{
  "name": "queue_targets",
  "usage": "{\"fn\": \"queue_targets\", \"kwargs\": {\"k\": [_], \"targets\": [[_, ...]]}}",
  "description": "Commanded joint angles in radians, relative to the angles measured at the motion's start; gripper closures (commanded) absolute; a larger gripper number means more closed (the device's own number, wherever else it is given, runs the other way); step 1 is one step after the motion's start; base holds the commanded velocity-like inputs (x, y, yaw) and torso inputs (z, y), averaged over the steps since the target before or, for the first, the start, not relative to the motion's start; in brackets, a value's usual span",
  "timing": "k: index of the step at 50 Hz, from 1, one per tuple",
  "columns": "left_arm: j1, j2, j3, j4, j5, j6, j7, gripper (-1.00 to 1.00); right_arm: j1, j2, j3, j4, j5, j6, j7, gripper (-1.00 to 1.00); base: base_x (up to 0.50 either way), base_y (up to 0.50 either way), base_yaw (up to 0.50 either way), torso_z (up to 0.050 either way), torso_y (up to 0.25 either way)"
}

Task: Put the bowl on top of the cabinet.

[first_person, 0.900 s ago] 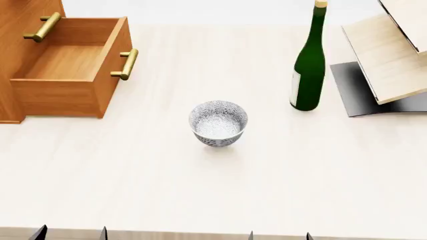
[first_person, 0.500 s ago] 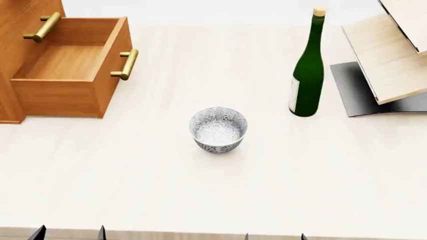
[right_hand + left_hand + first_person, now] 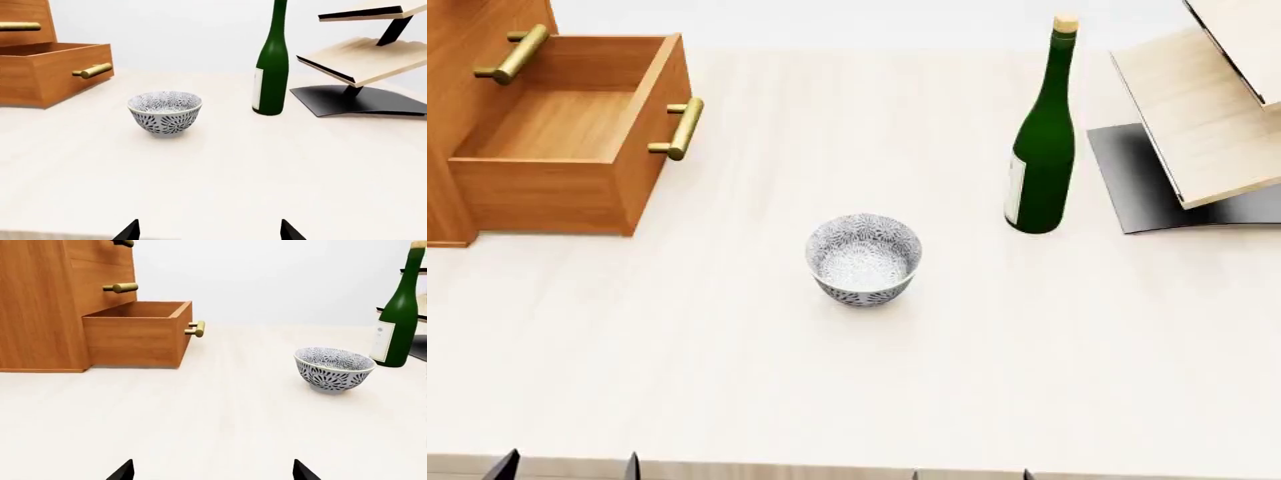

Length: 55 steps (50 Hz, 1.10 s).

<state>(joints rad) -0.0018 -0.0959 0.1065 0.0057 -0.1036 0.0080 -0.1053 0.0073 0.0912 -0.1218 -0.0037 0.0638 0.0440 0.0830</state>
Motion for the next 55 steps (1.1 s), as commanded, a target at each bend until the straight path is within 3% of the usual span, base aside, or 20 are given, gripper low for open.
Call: {"fn": "queue_targets", "kwargs": {"k": [1, 35, 36, 48, 55], "targets": [[-0.004, 0.002, 0.006, -0.006, 0.021, -0.011, 0.005, -1.0, -0.001, -0.004, 0.013, -0.001, 0.018, -0.003, -0.013, -1.0, 0.0, 0.0, 0.0, 0.0, 0.0], [-0.008, -0.029, 0.046, -0.006, -0.003, -0.017, -0.019, -1.0, 0.004, 0.025, -0.021, 0.006, 0.063, 0.003, 0.006, -1.0, 0.0, 0.0, 0.0, 0.0, 0.0], [0.002, 0.064, -0.062, -0.003, 0.099, -0.031, 0.093, -1.0, -0.003, -0.068, 0.089, 0.006, -0.037, 0.012, -0.104, -1.0, 0.0, 0.0, 0.0, 0.0, 0.0], [0.003, 0.003, -0.022, 0.076, 0.106, -0.087, 0.089, -1.0, 0.025, 0.023, 0.112, -0.118, 0.007, 0.103, -0.104, -1.0, 0.0, 0.0, 0.0, 0.0, 0.0], [-0.021, -0.046, -0.066, 0.314, 0.1, -0.212, 0.076, -1.0, 0.083, 0.088, 0.192, -0.357, 0.05, 0.267, -0.085, -1.0, 0.0, 0.0, 0.0, 0.0, 0.0]]}}
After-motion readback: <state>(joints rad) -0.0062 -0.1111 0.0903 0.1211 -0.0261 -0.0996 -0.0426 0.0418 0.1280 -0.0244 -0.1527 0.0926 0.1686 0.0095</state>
